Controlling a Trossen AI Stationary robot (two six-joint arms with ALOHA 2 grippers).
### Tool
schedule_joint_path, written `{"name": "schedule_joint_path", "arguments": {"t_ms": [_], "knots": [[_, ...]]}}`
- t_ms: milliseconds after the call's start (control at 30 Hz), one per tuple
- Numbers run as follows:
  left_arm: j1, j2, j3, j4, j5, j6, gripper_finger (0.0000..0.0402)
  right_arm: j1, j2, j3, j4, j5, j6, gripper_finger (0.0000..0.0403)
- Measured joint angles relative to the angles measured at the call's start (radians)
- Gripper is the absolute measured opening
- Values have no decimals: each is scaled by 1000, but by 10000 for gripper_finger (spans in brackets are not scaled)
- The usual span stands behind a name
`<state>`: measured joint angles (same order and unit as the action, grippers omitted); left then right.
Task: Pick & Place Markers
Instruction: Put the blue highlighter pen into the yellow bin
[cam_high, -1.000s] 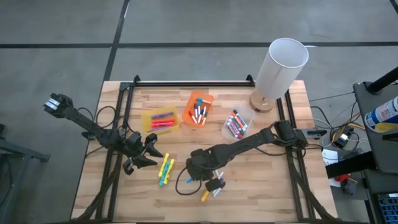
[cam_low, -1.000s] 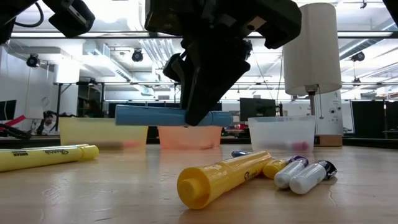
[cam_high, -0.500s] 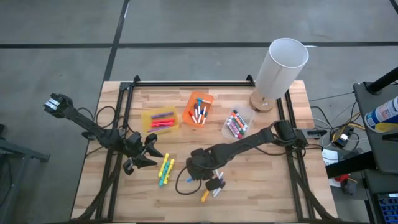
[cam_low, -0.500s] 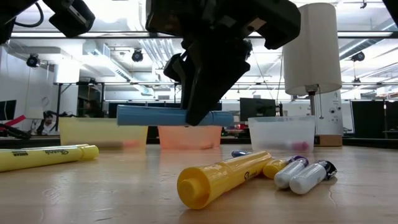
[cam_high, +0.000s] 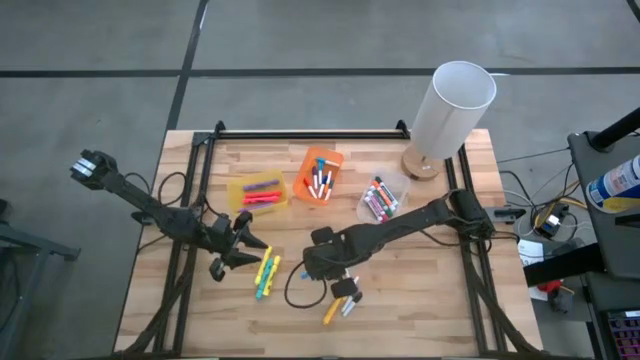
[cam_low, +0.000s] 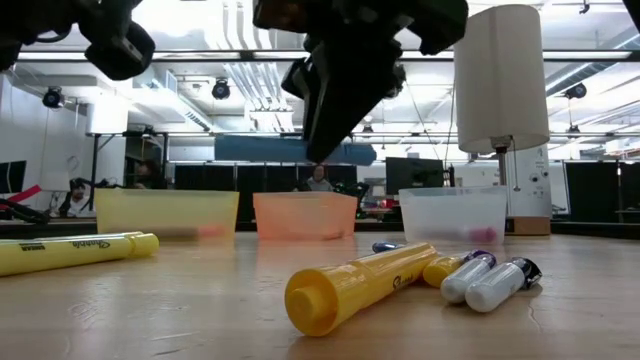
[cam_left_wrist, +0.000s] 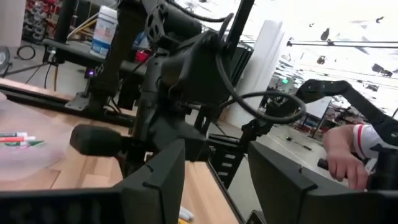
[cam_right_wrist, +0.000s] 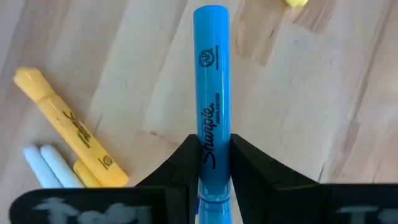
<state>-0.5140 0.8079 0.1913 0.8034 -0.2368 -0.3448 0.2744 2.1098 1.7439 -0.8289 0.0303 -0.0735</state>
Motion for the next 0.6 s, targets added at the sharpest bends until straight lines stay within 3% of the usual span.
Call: {"name": "schedule_joint_path", "arguments": {"t_ms": [300,600], "knots": [[0,0,0,-19,-1,-2,170,-18,-36,24,-65,100,4,70],[0,-1,0,-4,-1,1,170,-33,-43,74,-76,124,6,70]]}}
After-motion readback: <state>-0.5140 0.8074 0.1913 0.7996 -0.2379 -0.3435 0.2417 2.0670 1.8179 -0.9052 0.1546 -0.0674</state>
